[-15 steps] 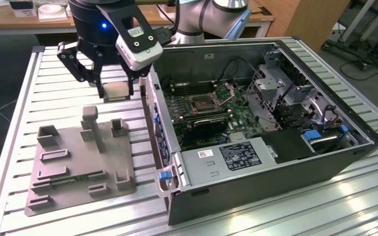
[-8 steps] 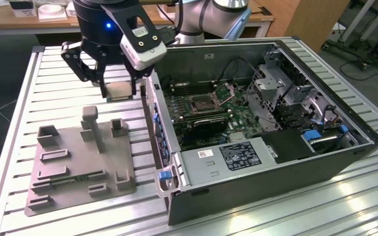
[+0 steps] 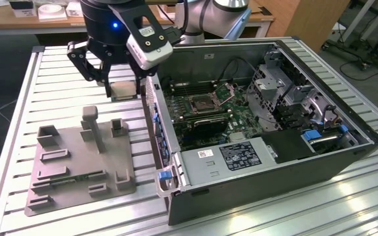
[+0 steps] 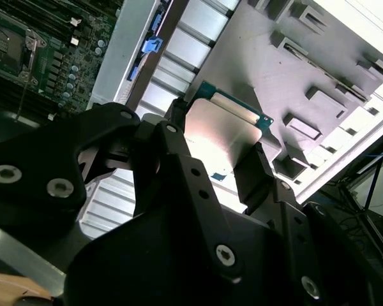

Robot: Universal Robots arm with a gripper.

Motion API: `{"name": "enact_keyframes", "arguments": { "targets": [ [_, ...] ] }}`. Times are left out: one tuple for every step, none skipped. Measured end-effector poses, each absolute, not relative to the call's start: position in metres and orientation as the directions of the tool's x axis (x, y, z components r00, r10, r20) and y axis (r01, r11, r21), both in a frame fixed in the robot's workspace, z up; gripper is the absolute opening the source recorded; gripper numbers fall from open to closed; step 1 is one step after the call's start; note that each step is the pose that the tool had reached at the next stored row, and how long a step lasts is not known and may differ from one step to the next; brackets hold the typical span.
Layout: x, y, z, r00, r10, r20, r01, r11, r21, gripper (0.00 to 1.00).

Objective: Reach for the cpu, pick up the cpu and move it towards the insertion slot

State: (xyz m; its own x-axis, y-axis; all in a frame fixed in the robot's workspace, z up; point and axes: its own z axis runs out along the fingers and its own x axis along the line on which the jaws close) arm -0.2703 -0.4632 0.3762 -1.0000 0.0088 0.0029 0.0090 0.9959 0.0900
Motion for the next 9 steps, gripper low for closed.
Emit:
{"name": "enact_keyframes", "arguments": {
  "targets": [
    [-0.2698,-0.4632,0.3763,-1.000,0.009,0.003,0.009,0.996,0.090,0.54],
    [-0.2693,-0.4632,0.3763,-1.000,0.009,0.003,0.009,0.996,0.090,0.54],
    [-0.2688,-0.4632,0.3762,-1.000,0.009,0.003,0.009,0.996,0.090,0.54],
    [-0.2682,-0.4632,0.3763,-1.000,0.009,0.003,0.009,0.996,0.090,0.54],
    [-0.2676,-0.4632,0.3763,-1.000,0.009,0.003,0.009,0.996,0.090,0.54],
    [-0.2671,-0.4632,0.3763,-1.000,0.009,0.003,0.009,0.996,0.090,0.54],
    [-0.2665,-0.4632,0.3763,-1.000,0.009,0.003,0.009,0.996,0.090,0.54],
    [-0.2659,-0.4632,0.3763,-1.000,0.009,0.003,0.009,0.996,0.090,0.54],
    [-0.2653,-0.4632,0.3763,-1.000,0.009,0.003,0.009,0.996,0.090,0.54]
  ]
}}
